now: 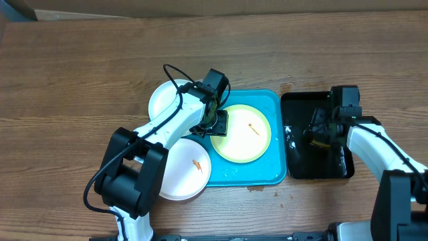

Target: Clean dirty plates on tray and stack at the side

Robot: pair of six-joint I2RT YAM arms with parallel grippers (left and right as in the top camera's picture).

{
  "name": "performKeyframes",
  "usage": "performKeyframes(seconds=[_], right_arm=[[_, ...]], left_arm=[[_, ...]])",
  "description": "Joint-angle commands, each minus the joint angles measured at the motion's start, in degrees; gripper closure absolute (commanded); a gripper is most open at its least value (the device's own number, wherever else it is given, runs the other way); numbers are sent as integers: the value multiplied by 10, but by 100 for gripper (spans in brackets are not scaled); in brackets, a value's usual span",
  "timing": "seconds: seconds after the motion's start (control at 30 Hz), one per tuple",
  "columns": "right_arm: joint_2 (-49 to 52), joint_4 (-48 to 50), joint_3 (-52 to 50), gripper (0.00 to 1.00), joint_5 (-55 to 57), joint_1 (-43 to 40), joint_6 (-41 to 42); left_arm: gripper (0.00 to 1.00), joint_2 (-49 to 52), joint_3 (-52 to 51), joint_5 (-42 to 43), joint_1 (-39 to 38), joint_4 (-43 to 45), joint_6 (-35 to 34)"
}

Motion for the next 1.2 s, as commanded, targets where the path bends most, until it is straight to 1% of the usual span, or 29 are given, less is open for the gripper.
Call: performKeyframes(seconds=[0.0, 0.2, 0.27, 0.63, 0.7, 0.73, 0.77, 0.8, 0.87, 1.0, 1.07, 1.1, 1.17], right_arm=[[29, 17, 2, 34, 10, -2, -1], [70, 64, 2, 35, 10, -2, -1], [68, 67, 5, 38, 10, -2, -1], [64, 65, 22, 39, 10, -2, -2], [64, 65, 23, 47, 9, -2, -2], [64, 65, 23, 63, 9, -2, -2], [64, 65, 23, 86, 8, -2, -2], [64, 65, 23, 96, 8, -2, -2], [64, 64, 28, 96, -4, -2, -8], [48, 41, 42, 96, -70, -1, -16], [36, 20, 47, 76, -80, -1, -16], [30, 7, 48, 70, -80, -1, -14], [17, -16, 49, 63, -79, -2, -15]], left_arm=[[44, 10, 13, 7, -1, 0, 0], [44, 10, 13, 7, -1, 0, 1], [44, 10, 13, 7, -1, 0, 1], [43, 10, 13, 7, -1, 0, 1], [43, 10, 13, 7, -1, 0, 1], [43, 10, 13, 7, -1, 0, 1], [43, 10, 13, 7, -1, 0, 1], [43, 10, 13, 7, -1, 0, 1], [43, 10, 13, 7, -1, 0, 1], [45, 10, 13, 7, -1, -1, 1], [44, 10, 13, 7, -1, -3, 0], [44, 10, 13, 7, -2, -4, 0], [44, 10, 13, 7, -2, -6, 0]])
